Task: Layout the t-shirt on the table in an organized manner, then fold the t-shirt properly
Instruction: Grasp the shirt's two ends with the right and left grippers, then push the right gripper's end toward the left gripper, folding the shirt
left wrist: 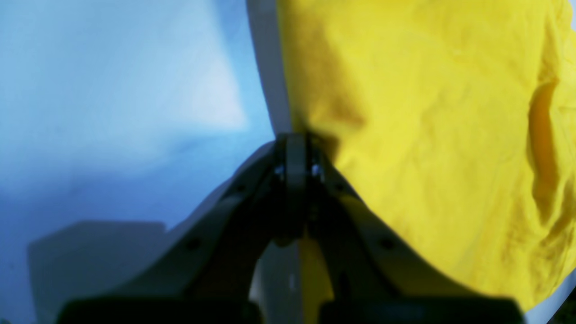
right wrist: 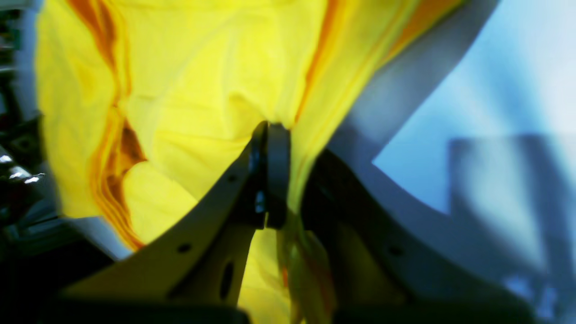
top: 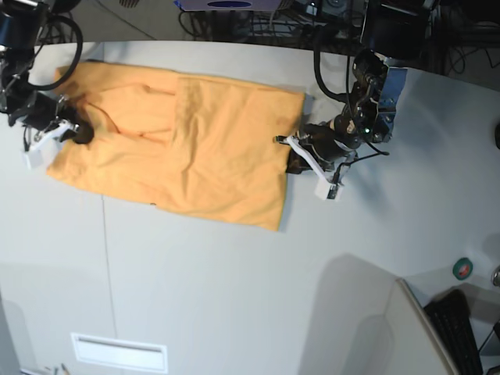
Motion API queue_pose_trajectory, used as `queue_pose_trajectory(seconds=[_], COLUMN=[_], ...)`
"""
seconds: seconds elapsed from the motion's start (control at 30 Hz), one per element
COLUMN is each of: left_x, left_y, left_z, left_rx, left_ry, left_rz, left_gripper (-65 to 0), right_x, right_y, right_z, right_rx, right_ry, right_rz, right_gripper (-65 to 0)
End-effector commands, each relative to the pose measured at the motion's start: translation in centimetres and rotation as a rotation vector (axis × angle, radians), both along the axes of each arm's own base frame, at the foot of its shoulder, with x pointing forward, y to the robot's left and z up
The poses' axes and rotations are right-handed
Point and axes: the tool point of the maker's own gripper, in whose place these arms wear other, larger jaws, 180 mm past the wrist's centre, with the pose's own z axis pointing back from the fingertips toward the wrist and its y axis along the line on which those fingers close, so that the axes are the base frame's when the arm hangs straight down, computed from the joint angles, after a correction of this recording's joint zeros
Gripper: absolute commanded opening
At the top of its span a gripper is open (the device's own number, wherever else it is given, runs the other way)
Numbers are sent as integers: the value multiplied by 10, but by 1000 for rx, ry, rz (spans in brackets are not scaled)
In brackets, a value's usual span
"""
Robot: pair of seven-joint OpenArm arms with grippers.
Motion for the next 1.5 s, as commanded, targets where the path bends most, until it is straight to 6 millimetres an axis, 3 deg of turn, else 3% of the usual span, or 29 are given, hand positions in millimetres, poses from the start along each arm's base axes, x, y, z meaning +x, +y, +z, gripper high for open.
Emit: queue_pose_trajectory(seconds=[0.0,0.1,0.23,0.5,0.67,0.9,1.13,1.47], left_x=[-5,-2,-3,4,11,18,18,13], left_y=[5,4,-3,-43,-51,-52,-51,-54], left_z=[-6,-4,-4,0,5,10,10,8], left_rx=[41,39,37,20,12,6,9,7], left_ry=[37,29,29,16,0,-17,-15,-11], left_rz=[-12,-13,-35,-134,-145,-139,-139,-148], left_gripper=[-650,-650,-650,-650,-650,-650,-650,-650], right_x=[6,15,24,40,50,53,56,47], right_y=[-14,-6,23,79,112,146,185,229], right_z=[14,39,60,79,95,97,112,110], right_rx=[-48,-113,-156,-151,-142,-126,-113,-81], right_ry=[-38,-107,-145,-187,-238,-226,-250,-219], right_rz=[7,50,122,228,302,352,412,464], right_gripper=[-650,-650,-650,-650,-650,-650,-650,-650])
